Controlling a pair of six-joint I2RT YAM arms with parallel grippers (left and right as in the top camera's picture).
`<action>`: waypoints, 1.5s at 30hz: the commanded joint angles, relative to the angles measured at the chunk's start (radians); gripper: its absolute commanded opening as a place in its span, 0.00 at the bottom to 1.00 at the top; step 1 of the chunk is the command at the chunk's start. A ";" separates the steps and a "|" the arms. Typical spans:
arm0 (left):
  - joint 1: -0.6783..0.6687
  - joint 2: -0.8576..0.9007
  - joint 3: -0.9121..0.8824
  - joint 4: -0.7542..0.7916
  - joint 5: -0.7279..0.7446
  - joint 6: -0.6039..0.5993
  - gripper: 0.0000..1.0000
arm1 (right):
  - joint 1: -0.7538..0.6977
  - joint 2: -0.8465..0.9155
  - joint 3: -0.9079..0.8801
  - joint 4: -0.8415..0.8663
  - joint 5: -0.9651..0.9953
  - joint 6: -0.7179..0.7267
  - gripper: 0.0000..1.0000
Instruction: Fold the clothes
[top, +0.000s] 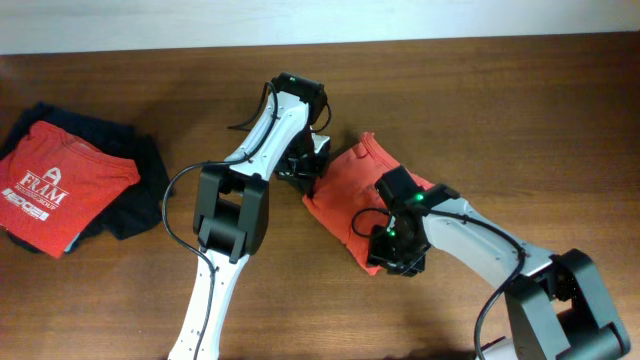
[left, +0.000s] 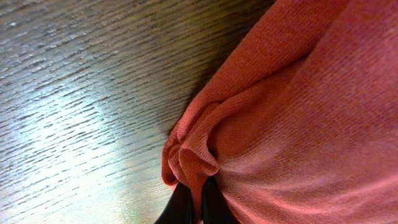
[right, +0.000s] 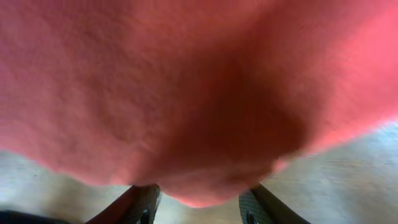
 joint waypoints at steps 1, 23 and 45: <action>0.004 0.018 -0.008 0.002 -0.014 -0.009 0.00 | 0.006 0.000 -0.010 0.042 -0.041 0.023 0.47; 0.076 0.018 -0.008 0.017 -0.105 0.018 0.00 | -0.048 0.000 -0.010 -0.116 0.068 -0.001 0.04; 0.114 0.018 0.099 -0.012 -0.187 0.158 0.24 | -0.286 -0.039 -0.010 -0.131 0.013 -0.142 0.56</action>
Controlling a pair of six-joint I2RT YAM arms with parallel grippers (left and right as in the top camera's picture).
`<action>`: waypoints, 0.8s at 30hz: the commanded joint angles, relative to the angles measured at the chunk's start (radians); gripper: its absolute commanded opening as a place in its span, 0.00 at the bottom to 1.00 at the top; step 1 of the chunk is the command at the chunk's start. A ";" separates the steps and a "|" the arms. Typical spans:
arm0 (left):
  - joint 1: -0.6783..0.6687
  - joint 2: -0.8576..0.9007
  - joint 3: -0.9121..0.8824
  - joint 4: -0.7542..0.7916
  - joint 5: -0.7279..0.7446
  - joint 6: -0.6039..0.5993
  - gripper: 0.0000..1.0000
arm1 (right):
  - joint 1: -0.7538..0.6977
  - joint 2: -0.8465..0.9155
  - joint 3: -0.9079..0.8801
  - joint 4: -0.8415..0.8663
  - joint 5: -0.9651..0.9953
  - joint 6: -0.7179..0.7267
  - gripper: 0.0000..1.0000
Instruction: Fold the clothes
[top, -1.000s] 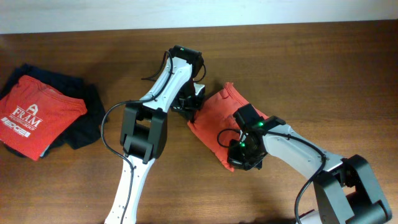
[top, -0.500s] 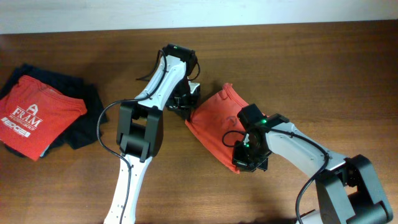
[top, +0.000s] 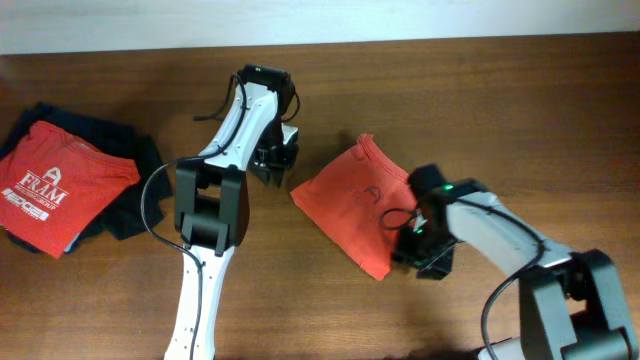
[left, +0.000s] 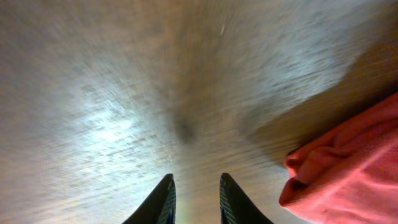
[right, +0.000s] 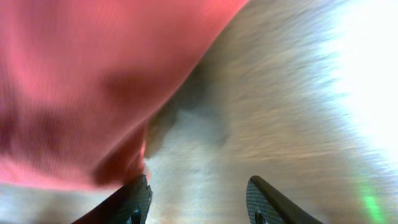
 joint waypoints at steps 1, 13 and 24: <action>0.000 0.015 0.095 0.015 -0.012 0.068 0.25 | -0.112 -0.030 -0.003 0.017 -0.060 -0.098 0.55; -0.039 0.019 0.180 0.190 0.342 0.338 0.38 | -0.242 -0.016 -0.003 0.141 -0.187 -0.151 0.51; -0.126 0.047 0.180 0.193 0.354 0.452 0.37 | -0.242 0.018 -0.004 0.167 -0.143 -0.097 0.47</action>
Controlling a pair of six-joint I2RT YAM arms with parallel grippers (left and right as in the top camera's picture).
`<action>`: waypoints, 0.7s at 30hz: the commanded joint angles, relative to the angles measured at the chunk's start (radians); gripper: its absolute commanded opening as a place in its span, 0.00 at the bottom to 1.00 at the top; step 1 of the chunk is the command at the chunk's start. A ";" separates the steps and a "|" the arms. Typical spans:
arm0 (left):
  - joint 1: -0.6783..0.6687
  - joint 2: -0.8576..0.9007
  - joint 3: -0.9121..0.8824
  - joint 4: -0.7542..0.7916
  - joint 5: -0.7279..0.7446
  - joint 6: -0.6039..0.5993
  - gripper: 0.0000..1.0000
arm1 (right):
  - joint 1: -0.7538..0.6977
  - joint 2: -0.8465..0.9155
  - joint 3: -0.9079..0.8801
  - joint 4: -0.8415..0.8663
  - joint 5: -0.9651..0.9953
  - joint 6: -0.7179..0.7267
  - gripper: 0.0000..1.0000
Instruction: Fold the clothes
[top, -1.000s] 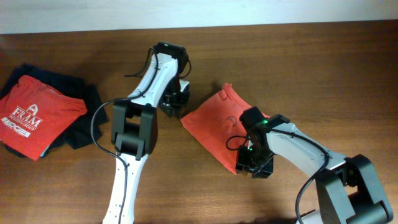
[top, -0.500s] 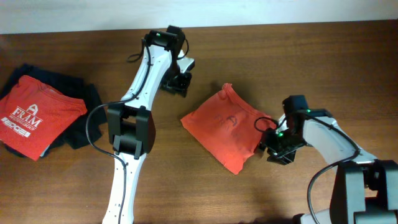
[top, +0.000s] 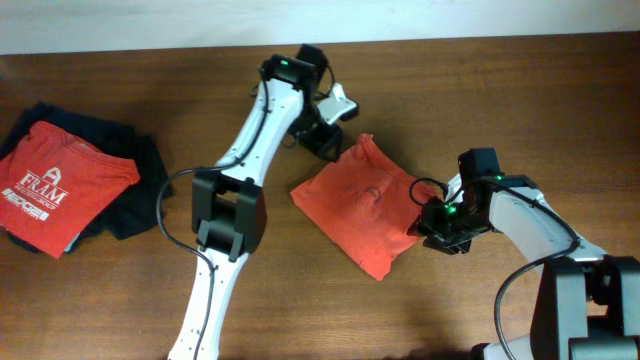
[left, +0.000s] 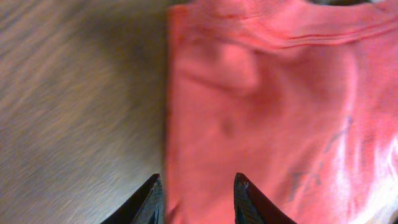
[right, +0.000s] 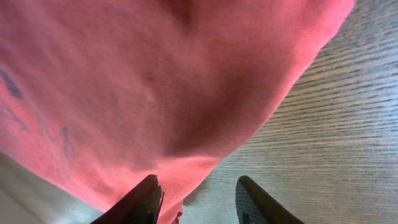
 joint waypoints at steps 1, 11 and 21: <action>-0.019 0.044 0.013 -0.001 0.030 0.056 0.37 | -0.004 0.019 -0.005 -0.003 0.020 0.024 0.52; -0.031 0.077 0.012 0.007 0.011 0.056 0.26 | -0.004 0.024 -0.010 0.027 0.063 0.043 0.22; -0.013 0.068 0.014 0.002 -0.067 0.021 0.15 | -0.018 0.014 -0.003 0.037 0.121 -0.083 0.05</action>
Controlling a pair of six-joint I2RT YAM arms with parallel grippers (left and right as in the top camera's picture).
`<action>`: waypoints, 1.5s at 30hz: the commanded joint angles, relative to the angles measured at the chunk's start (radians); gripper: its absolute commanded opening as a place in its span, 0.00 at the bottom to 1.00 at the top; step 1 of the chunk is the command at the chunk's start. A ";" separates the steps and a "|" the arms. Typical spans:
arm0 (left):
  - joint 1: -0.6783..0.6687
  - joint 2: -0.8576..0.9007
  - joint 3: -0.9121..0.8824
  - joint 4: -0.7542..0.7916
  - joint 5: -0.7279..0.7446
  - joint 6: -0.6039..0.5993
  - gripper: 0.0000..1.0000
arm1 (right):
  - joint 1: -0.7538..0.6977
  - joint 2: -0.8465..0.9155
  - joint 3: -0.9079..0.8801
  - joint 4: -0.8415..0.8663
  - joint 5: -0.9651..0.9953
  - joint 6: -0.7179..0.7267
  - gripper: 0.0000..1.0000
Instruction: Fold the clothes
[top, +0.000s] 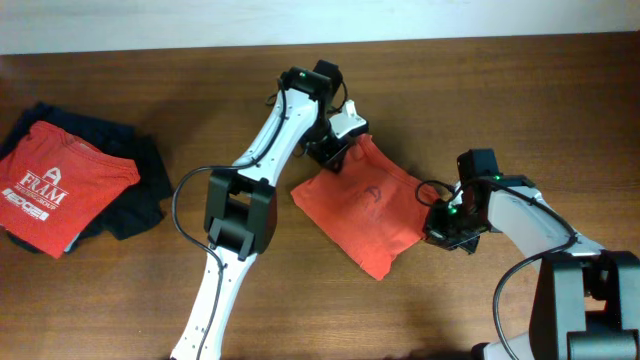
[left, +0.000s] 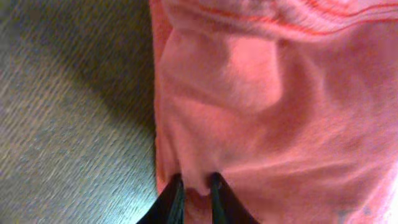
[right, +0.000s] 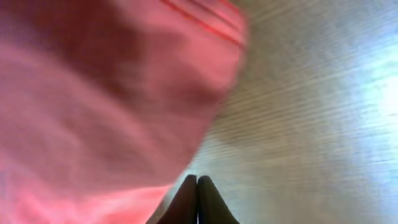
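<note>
An orange-red garment (top: 365, 205) lies folded into a rough square at the table's middle. My left gripper (top: 335, 152) is at its far corner. In the left wrist view the left gripper (left: 196, 185) is shut on a small pinched fold of the orange cloth (left: 267, 112). My right gripper (top: 443, 228) sits at the garment's right edge. The right wrist view shows the right gripper (right: 197, 185) shut, fingertips touching. The cloth's edge (right: 112, 106) lies just left of them, and no cloth shows between the tips.
A red printed T-shirt (top: 58, 185) lies on top of dark clothes (top: 140, 195) at the table's left end. Bare wooden table (top: 520, 110) surrounds the orange garment. The left arm reaches across from the front to the back of the table.
The left gripper, open over the garment's far corner, has shut on a fold of it. The right gripper, open astride the right edge, has shut there.
First the left gripper pinched the garment's left corner and the right gripper stood open over its front part. Then both were open and off the cloth, which lay flatter. Then both stood open at the far corner and right edge, where they are now shut.
</note>
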 joint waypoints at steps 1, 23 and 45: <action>0.024 -0.015 0.033 -0.025 -0.008 -0.022 0.16 | -0.029 -0.018 0.005 0.074 -0.204 -0.230 0.05; -0.037 -0.087 -0.129 0.125 0.149 -0.025 0.22 | 0.019 0.129 0.011 0.335 -0.481 -0.267 0.04; 0.190 -0.089 -0.014 -0.031 0.024 -0.085 0.19 | -0.391 0.119 0.016 0.059 -0.483 -0.463 0.05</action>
